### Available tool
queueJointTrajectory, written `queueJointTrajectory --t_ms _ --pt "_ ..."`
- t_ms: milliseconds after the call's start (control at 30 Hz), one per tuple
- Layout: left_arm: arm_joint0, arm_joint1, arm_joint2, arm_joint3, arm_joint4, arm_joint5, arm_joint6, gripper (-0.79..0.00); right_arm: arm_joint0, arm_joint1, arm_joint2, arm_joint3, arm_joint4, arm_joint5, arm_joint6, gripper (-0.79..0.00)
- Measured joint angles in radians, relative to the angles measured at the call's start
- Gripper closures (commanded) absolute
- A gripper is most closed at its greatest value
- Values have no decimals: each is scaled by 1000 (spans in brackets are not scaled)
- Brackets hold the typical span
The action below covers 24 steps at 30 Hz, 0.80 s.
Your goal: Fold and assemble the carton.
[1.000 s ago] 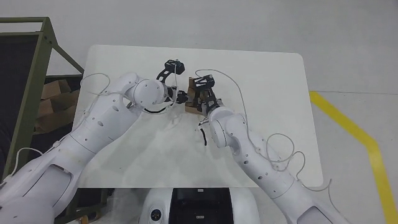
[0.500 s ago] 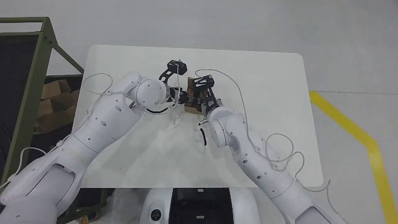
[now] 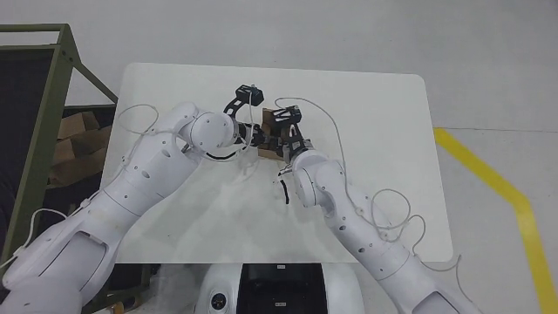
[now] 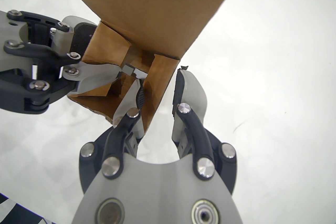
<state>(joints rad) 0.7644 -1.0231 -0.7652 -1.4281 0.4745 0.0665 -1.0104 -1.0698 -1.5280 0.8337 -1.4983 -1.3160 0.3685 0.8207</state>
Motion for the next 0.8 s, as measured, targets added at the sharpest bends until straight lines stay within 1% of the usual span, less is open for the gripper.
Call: queueJointTrajectory --t_ms 300,400,567,700,800 --pt "16 -3 -16 -10 3 -8 -3 -203 -13 -5 13 -5 -7 -12 7 -191" --pt "21 -4 -22 -14 6 -10 -3 -175 -17 -7 15 -8 -11 -14 6 -145" --pt "29 -6 -31 -21 13 -10 -3 -154 -21 -11 20 -10 -17 -21 4 -95" --pt "35 -7 -37 -26 18 -9 -5 -132 -25 -13 24 -11 -20 -23 4 -25" --pt "39 -8 -41 -30 22 -8 -6 -123 -28 -15 26 -13 -24 -25 4 -6"
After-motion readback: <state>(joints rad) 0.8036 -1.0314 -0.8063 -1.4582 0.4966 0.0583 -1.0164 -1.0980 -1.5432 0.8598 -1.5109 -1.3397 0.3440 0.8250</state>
